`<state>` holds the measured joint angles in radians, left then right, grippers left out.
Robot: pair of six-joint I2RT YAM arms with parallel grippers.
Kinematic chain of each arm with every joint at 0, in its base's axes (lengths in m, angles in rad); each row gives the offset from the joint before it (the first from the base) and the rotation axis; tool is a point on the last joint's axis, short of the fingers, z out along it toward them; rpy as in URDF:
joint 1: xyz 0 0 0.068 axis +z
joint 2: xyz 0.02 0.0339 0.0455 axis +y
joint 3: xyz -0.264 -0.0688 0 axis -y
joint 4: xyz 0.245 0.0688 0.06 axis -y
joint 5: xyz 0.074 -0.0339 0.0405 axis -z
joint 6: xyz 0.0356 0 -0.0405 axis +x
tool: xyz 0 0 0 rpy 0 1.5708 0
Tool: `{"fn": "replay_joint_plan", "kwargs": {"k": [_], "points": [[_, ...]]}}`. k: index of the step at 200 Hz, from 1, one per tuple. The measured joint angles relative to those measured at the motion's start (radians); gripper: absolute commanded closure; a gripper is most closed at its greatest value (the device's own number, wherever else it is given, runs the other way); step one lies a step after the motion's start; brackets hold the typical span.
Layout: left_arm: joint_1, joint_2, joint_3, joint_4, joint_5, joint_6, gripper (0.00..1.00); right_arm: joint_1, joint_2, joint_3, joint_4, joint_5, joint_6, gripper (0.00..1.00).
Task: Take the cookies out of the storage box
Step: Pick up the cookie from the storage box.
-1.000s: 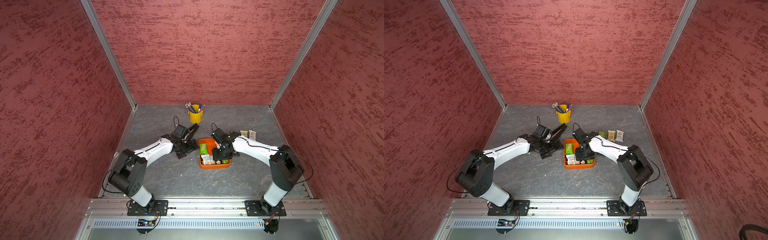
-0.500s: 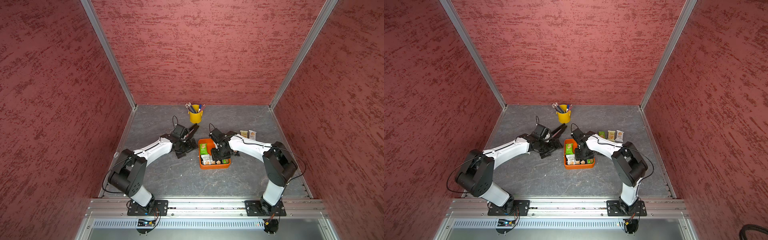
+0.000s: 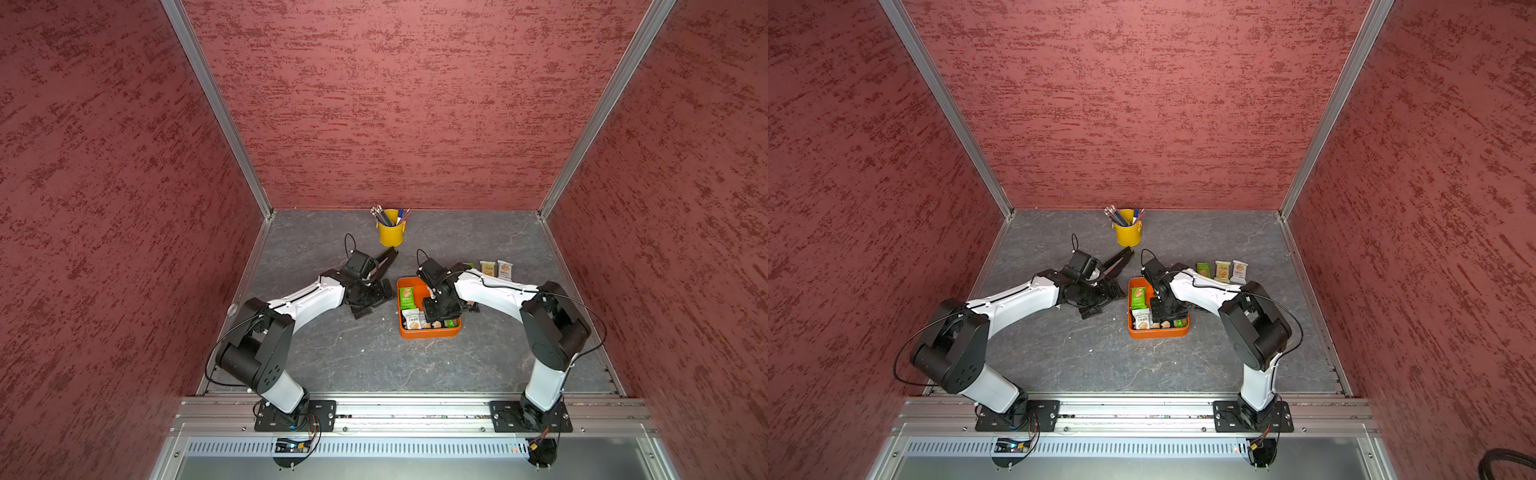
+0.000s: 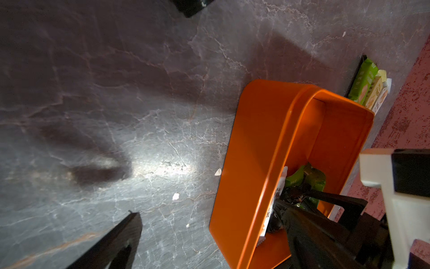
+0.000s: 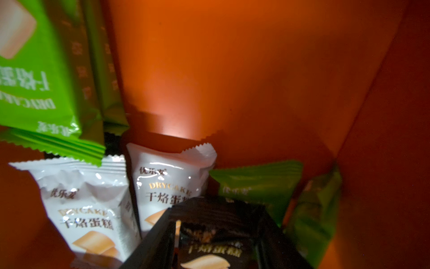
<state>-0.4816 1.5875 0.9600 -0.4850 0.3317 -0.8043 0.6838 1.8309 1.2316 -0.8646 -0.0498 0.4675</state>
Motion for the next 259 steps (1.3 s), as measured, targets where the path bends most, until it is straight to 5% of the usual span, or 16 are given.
{"fn": "replay_joint_plan", "kwargs": {"k": [47, 166, 259], "points": [[0.000, 0.000, 0.000, 0.000, 0.000, 0.000, 0.00, 0.000, 0.000, 0.000, -0.002, 0.010, 0.000, 0.61], [0.001, -0.016, 0.002, -0.002, -0.001, 0.000, 0.00, 0.000, -0.006, 0.166, -0.057, 0.041, -0.013, 0.63], [0.001, -0.002, 0.077, -0.015, -0.019, 0.000, 0.00, -0.073, -0.008, 0.273, -0.164, 0.121, -0.150, 0.63]]}}
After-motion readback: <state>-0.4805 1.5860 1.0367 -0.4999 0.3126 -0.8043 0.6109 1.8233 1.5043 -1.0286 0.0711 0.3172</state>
